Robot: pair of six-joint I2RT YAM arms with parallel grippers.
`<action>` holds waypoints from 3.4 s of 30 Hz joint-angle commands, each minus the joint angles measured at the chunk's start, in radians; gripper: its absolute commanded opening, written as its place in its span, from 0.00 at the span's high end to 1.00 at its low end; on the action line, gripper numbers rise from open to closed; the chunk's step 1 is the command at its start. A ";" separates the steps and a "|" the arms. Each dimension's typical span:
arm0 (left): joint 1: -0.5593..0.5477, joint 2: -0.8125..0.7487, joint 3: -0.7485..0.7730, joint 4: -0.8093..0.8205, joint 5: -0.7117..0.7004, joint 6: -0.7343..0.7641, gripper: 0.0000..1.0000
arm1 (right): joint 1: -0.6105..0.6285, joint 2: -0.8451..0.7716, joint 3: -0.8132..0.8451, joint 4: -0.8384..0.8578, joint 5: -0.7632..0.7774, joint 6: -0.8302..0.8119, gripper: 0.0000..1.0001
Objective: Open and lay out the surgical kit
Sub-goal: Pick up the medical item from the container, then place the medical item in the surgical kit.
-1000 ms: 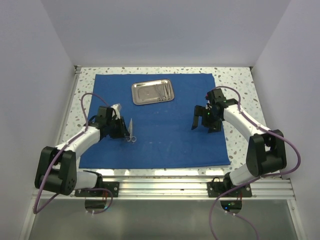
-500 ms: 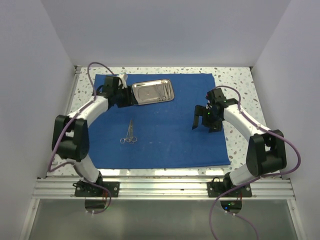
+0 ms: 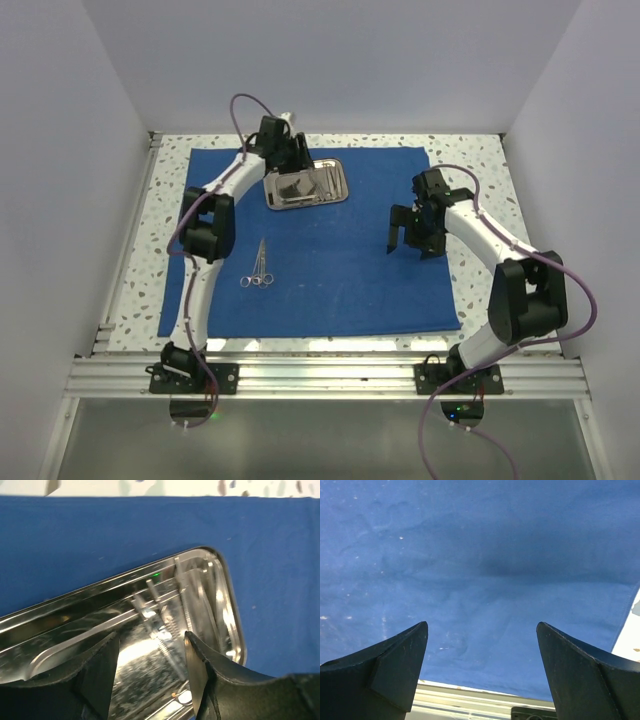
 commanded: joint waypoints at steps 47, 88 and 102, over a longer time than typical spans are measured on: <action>-0.113 -0.028 -0.317 -0.390 -0.233 0.125 1.00 | -0.008 -0.299 -0.188 0.041 -0.093 0.015 0.05; -0.109 -0.844 -0.786 -0.393 -0.087 0.306 1.00 | -0.008 -0.224 -0.116 0.044 -0.107 0.023 0.05; -0.123 -1.022 -1.099 -0.351 -0.118 0.302 0.96 | -0.010 -0.201 -0.125 0.053 -0.147 0.029 0.06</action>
